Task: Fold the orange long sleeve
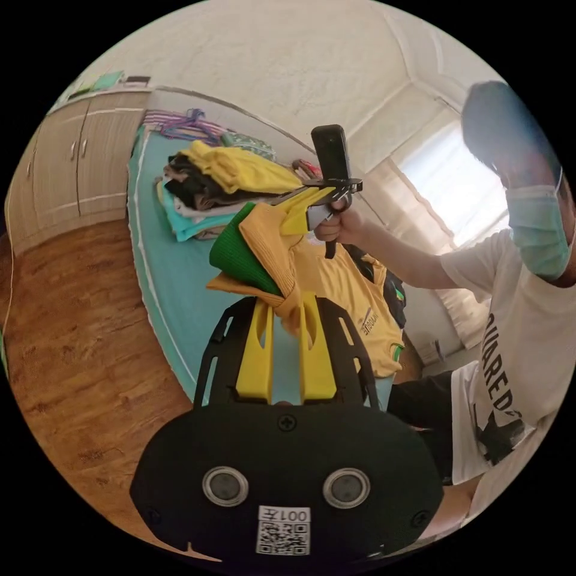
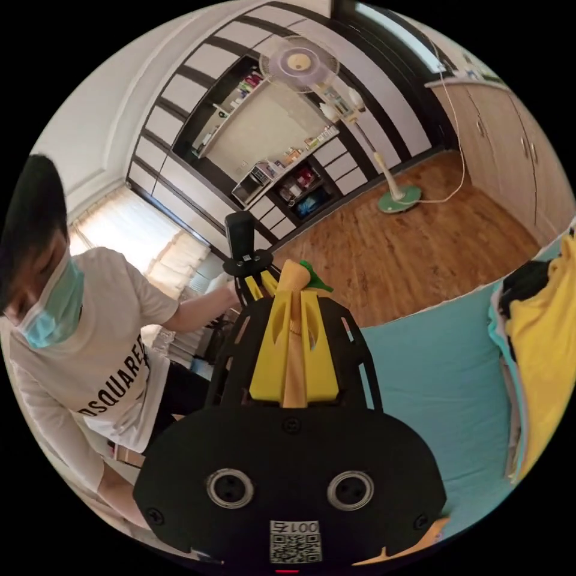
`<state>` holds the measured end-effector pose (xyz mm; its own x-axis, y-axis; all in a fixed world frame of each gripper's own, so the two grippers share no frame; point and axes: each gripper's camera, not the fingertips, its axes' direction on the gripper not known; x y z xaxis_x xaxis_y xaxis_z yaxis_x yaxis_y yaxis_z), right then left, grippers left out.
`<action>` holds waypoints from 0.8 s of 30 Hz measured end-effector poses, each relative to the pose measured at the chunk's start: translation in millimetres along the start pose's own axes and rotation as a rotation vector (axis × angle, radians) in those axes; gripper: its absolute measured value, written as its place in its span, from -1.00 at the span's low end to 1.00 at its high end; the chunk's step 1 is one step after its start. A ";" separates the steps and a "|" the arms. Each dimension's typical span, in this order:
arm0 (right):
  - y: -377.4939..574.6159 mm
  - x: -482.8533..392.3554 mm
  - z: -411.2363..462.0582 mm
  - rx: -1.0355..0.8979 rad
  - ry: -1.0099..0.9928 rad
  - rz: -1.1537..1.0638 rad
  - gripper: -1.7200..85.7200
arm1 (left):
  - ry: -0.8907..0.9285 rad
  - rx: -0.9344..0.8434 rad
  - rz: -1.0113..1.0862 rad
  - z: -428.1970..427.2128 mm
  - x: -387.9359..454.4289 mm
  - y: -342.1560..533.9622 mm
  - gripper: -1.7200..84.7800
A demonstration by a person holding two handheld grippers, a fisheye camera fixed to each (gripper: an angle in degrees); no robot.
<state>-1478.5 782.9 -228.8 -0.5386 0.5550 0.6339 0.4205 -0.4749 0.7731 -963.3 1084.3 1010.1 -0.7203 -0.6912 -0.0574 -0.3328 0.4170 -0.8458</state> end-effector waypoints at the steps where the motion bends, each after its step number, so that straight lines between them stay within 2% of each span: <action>1: 10.2 -14.6 -8.3 0.020 0.009 -0.043 -0.92 | -0.026 -0.018 0.031 6.9 19.9 -7.5 -0.89; 7: 97.5 -84.5 -55.6 0.077 0.044 -0.187 -0.93 | -0.072 -0.093 0.223 64.7 145.3 -37.4 -0.89; 12: 208.1 -142.7 -92.7 0.043 0.223 -0.157 -0.92 | 0.101 -0.134 0.306 166.8 250.7 -52.6 -0.83; 15: 295.1 -159.9 -102.3 -0.079 0.387 0.026 -0.92 | 0.213 -0.256 0.300 266.1 303.5 -46.7 -0.75; 16: 333.3 -158.0 -99.9 -0.158 0.435 0.147 -0.92 | 0.238 -0.341 0.283 307.9 322.5 -36.0 -0.73; 19: 430.8 -148.0 -79.4 -0.323 0.488 0.430 -0.93 | 0.243 -0.504 0.248 382.3 364.5 9.2 -0.71; 21: 478.4 -148.9 -63.0 -0.338 0.470 0.520 -0.92 | 0.226 -0.541 0.199 400.7 378.3 39.6 -0.70; 24: 529.6 -152.9 -38.0 -0.237 0.439 0.612 -0.89 | 0.130 -0.553 0.052 401.9 369.0 77.5 -0.70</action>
<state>-1201.2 420.6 82.9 -0.5213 -0.1488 0.8403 0.5951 -0.7691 0.2331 -1010.3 624.4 710.2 -0.8019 -0.5975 0.0040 -0.5385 0.7198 -0.4381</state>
